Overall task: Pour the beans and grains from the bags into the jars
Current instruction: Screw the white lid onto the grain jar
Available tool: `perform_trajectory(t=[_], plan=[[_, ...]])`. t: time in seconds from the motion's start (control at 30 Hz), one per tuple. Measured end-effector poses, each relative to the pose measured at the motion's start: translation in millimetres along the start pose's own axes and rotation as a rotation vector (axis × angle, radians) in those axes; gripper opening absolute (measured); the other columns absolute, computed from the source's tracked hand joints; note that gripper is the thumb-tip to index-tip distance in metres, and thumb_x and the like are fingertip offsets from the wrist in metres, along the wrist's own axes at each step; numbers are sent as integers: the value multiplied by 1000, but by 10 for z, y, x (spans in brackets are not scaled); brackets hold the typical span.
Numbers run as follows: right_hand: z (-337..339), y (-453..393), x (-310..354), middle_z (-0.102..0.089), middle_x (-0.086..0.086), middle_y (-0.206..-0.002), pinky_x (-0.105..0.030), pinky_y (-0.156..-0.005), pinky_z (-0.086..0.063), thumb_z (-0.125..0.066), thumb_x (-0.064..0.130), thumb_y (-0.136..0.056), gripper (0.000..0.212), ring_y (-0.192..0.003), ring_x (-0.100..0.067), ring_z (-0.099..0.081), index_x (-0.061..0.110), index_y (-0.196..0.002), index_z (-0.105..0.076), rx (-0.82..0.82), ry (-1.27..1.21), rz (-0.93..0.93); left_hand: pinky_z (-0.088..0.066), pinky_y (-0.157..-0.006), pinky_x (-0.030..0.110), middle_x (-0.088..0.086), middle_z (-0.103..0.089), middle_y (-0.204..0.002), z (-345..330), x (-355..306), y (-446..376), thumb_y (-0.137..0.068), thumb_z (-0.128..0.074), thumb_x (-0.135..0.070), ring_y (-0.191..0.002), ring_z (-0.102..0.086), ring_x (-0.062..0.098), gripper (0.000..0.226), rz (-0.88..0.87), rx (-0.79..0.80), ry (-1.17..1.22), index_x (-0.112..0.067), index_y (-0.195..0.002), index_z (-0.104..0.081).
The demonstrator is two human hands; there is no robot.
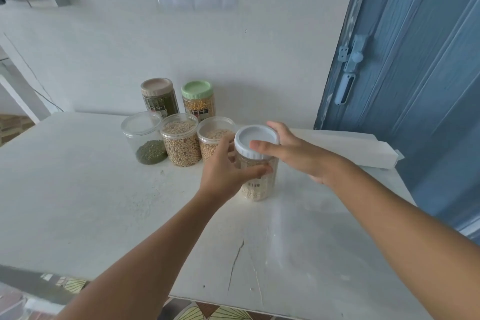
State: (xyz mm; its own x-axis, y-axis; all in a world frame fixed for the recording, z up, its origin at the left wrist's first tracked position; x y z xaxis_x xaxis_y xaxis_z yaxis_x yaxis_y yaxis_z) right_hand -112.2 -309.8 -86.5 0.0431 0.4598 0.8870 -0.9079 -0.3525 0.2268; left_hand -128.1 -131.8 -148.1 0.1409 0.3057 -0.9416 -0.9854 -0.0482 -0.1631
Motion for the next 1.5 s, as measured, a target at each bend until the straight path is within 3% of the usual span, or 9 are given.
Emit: perform_trajectory(t=[0.1,0.37,0.57,0.67,0.83,0.93,1.1,1.3,1.5], plan=[[-71,26,-77,-48,21,-135,-22,-94,-37,-65,74,-83,92,-118,3,-49,38,-156,-22,-64,-95,19,-64,-87,43,-14,-73,-113,-84,1,-16,-54,-102,-49,-102,-74,7,86,-16,-22,16,-40,-126,-57],[-6,51,-146,-56,23,-122,-9,-74,-46,-87,45,-79,77,-105,13,-56,31,-140,-41,-162,-66,75,-62,-90,40,-15,-72,-119,-91,3,1,-57,-102,-42,-108,-70,3,86,-10,-6,47,-37,-131,-57],[-192,-27,-223,-58,16,-118,-35,-92,-59,-93,56,-66,85,-107,0,-61,26,-129,-43,-432,-63,142,-60,-78,22,-18,-72,-116,-144,2,50,-67,-98,-19,-107,-70,3,79,-15,-15,122,-28,-134,-57],[-172,-46,-253,-57,16,-119,-38,-93,-59,-91,61,-64,89,-109,-3,-62,28,-130,-42,-429,-34,156,-63,-84,30,-16,-70,-120,-121,-4,14,-65,-100,-26,-108,-68,3,83,0,17,75,-31,-134,-55],[-85,-22,-276,-58,15,-127,-25,-91,-51,-86,69,-66,87,-113,-6,-59,42,-139,-46,-362,139,266,-53,-106,41,-2,-56,-135,234,-56,-87,-69,-97,-31,-122,-57,17,95,-13,189,-413,-24,-143,-38],[-64,-50,-290,-58,13,-130,-12,-88,-46,-87,63,-68,71,-115,-2,-57,40,-129,-63,-355,185,324,-39,-118,44,6,-46,-144,482,-174,-174,-84,-82,-17,-134,-41,24,77,-149,76,-753,-17,-146,-36],[-25,-94,-387,-49,14,-135,-38,-108,-49,-96,47,-63,85,-126,-6,-50,40,-138,-57,-255,288,336,-14,-127,54,6,-22,-170,532,-152,-585,-97,-67,-42,-158,-12,31,80,-190,203,-1133,-21,-162,-26],[-41,-217,-388,-37,9,-139,-39,-113,-45,-95,42,-68,85,-129,-11,-44,37,-142,-54,-315,353,370,-51,-107,45,3,-65,-136,476,-127,-679,-103,-61,-26,-123,-62,24,41,-257,176,-1139,-18,-142,-55],[3,-473,-316,-33,2,-141,-32,-114,-36,-90,38,-77,82,-126,-13,-40,34,-149,-50,-347,425,350,-60,-92,40,4,-74,-123,651,-186,-498,-92,-78,-28,-105,-71,23,55,-278,273,-1257,-21,-143,-58]])
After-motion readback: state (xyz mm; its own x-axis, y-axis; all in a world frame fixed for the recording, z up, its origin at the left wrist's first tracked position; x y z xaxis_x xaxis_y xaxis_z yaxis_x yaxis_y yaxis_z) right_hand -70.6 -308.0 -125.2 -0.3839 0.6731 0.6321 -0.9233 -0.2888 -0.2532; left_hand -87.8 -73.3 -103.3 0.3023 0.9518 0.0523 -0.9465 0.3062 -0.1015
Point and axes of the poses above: each hand's wrist, its own y-axis away from the middle knuckle, its own z-axis out of the back of the hand, x = y × z, the point moved 2 cm from there along -y, towards the middle knuckle
